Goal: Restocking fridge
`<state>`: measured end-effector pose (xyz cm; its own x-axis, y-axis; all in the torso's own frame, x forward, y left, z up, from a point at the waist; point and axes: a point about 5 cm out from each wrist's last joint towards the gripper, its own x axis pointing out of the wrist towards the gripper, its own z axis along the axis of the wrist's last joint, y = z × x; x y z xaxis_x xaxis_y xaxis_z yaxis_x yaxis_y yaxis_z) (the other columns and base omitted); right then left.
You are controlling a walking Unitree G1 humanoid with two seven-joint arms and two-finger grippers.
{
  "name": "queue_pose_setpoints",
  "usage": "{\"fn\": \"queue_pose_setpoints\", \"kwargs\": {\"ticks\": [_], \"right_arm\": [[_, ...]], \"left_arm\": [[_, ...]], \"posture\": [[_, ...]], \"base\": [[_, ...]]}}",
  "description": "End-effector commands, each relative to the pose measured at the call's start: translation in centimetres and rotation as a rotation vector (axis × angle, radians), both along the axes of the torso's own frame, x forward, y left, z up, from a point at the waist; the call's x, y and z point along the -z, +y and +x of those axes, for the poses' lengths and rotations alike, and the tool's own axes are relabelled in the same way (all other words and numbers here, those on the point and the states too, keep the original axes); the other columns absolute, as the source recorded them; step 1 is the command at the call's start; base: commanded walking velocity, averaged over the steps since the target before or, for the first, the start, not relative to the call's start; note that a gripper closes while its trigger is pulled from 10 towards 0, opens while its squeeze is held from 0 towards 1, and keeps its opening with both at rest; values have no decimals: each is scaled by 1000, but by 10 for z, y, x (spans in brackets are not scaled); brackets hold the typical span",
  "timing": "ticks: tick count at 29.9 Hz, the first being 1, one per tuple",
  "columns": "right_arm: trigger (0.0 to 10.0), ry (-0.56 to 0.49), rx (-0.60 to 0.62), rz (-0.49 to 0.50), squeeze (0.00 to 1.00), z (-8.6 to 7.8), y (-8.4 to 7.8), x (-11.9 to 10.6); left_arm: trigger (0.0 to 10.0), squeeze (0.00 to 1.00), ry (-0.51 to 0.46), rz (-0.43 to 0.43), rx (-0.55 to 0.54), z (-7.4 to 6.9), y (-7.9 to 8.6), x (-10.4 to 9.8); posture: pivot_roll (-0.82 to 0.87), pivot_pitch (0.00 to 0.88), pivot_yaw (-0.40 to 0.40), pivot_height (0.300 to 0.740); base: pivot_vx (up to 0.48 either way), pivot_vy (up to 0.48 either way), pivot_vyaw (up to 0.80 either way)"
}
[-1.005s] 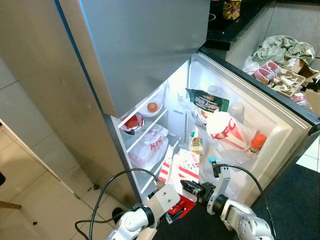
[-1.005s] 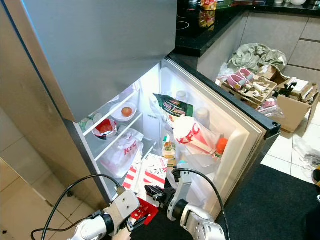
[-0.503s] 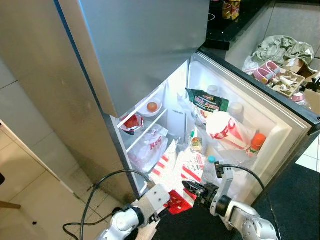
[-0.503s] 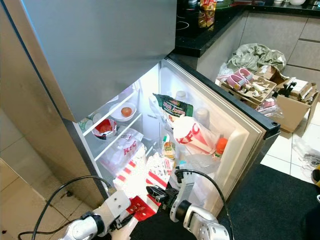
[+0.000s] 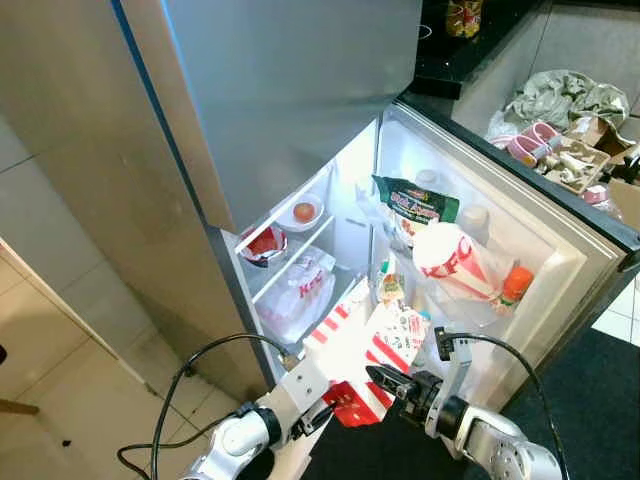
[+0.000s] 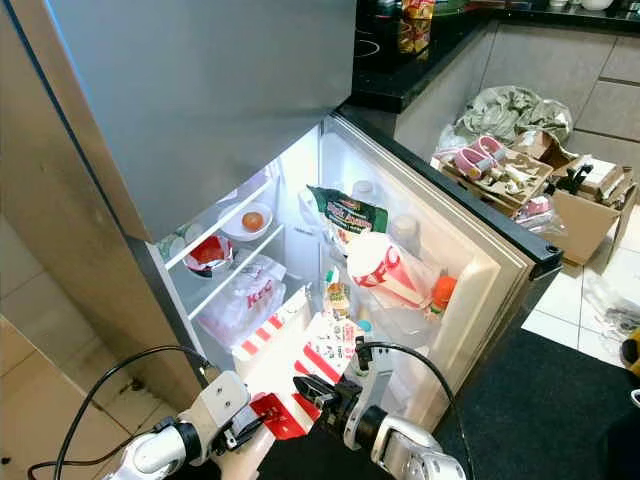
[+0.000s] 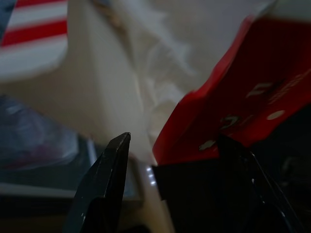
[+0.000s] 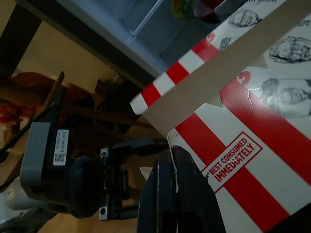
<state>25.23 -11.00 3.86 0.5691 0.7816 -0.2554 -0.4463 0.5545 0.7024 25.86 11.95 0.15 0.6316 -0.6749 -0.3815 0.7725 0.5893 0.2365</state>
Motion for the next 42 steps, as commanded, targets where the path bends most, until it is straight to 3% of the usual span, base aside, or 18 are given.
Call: {"fn": "queue_pose_setpoints", "kwargs": {"ticks": [1, 2, 3, 4, 8, 9, 10, 11, 28, 29, 31, 32, 33, 36, 38, 39, 40, 42], "right_arm": [[10000, 5, -25, 20, 0, -4, 2, -1], [10000, 4, -28, 21, 0, -4, 3, -2], [10000, 5, -31, 23, 0, -4, 3, -2], [10000, 4, -33, 25, 0, -4, 3, -3], [10000, 3, -37, 28, 0, -4, 3, -3], [10000, 3, -39, 29, 0, -5, 4, -3], [10000, 4, -41, 30, 0, -5, 4, -4], [10000, 4, -44, 31, 0, -5, 4, -4], [10000, 2, -75, 74, 0, -6, 9, -12], [10000, 1, -76, 76, 0, -6, 9, -12], [10000, 2, -77, 76, 0, -6, 9, -12], [10000, 2, -78, 76, 0, -6, 9, -12], [10000, 2, -78, 76, 0, -6, 9, -12], [10000, 2, -79, 77, 0, -6, 9, -12], [10000, 2, -79, 77, 0, -6, 9, -13], [10000, 2, -79, 77, 0, -6, 9, -13], [10000, 2, -79, 77, 0, -6, 9, -13], [10000, 2, -79, 76, 0, -6, 9, -13]], "left_arm": [[10000, 251, 22, -32, 35, -5, -6, 2], [10000, 251, 25, -38, 38, -5, -7, 2], [10000, 835, 28, -44, 38, -5, -7, 1], [10000, 1000, 27, -46, 38, -4, -8, 1], [10000, 1000, 18, -39, 38, -3, -8, 0], [10000, 651, 20, -39, 45, -3, -9, 0], [10000, 651, 22, -40, 51, -3, -10, 0], [10000, 0, 28, -43, 64, -4, -11, 0], [9725, 0, 142, -25, 196, -20, -25, 13], [8902, 0, 146, -24, 200, -20, -25, 14], [8431, 0, 150, -24, 202, -21, -25, 14], [4863, 0, 153, -23, 203, -21, -24, 14], [4863, 0, 153, -23, 203, -21, -24, 14], [3608, 0, 153, -24, 202, -21, -24, 14], [1490, 0, 150, -26, 199, -20, -23, 13], [1490, 0, 150, -26, 199, -20, -23, 13], [0, 0, 148, -31, 197, -19, -23, 13], [0, 0, 148, -33, 197, -19, -23, 12]], "posture": [[-120, 85, 21, 740], [-120, 85, 21, 740], [-120, 85, 21, 740], [-120, 85, 21, 740], [-122, 85, 20, 740], [-122, 85, 20, 740], [-122, 85, 20, 740], [-123, 87, 19, 740], [-125, 88, 19, 740], [-125, 88, 19, 740], [-125, 88, 19, 740], [-126, 88, 17, 740], [-126, 88, 17, 740], [-126, 89, 17, 740], [-126, 89, 17, 740], [-126, 89, 17, 740], [-126, 90, 16, 740], [-126, 90, 16, 740]], "base": [[0, 0, 0], [0, 0, 0], [0, 0, 0], [0, 0, 0], [0, 0, 0], [0, 0, 0], [0, 0, 0], [0, 0, 0], [0, 0, 0], [0, 0, 0], [0, 0, 0], [0, 0, 0], [0, 0, 0], [0, 0, 0], [0, 0, 0], [0, 0, 0], [0, 0, 0], [0, 0, 0]]}}
